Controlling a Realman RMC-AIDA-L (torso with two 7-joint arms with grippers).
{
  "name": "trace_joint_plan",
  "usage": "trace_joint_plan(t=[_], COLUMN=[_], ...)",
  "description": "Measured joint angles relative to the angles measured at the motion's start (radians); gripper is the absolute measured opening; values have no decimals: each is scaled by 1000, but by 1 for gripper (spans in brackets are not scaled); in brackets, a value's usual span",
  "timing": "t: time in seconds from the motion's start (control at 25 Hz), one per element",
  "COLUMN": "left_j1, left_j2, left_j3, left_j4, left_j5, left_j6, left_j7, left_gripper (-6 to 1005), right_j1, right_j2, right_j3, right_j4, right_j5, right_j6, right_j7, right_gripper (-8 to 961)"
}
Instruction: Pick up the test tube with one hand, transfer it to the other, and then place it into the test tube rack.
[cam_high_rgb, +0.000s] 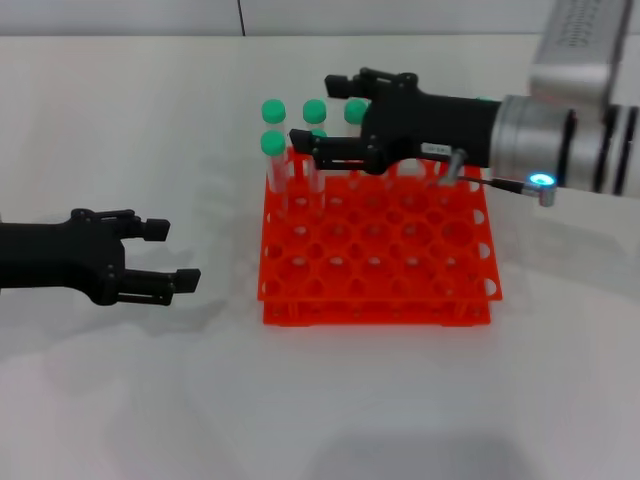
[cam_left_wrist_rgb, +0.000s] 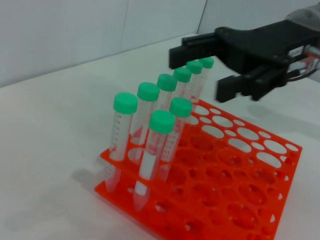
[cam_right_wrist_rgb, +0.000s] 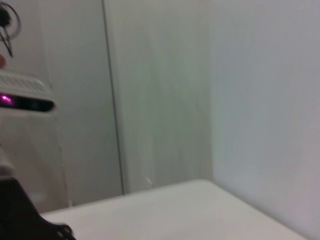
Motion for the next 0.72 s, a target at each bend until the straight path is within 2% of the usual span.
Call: trace_joint_plan(t=[0.08,0.12,0.2,0.4,0.56,0.72], left_j1=[0,-1,-2,-3,-3,-3], left_j2=[0,-1,-3,-1,1,-7], left_j3=[-7,-14,-22,-24,-27,-62], left_j4=[0,0,0,0,0,0], left_j5=[-1,-1,-9,-76,-131,-164], left_j6=[0,0,0,0,-3,-1], left_j7=[4,6,7,19,29,33], left_gripper=[880,880,880,880,880,880], right_j1=[-13,-52,-73,-128,-148,-149], right_j2=[-2,-11,-18,-38,-41,-45], right_j3=[13,67,107,242,371,484], right_j4=[-12,-38,-49,-101,-124,-125], right_j5=[-4,-18,-38,-205,-371,-483], right_j6=[-23,-100,-147,-238,-332,-430], right_j7=[-1,7,22,113,174,207], right_gripper=[673,690,829,860,859,859])
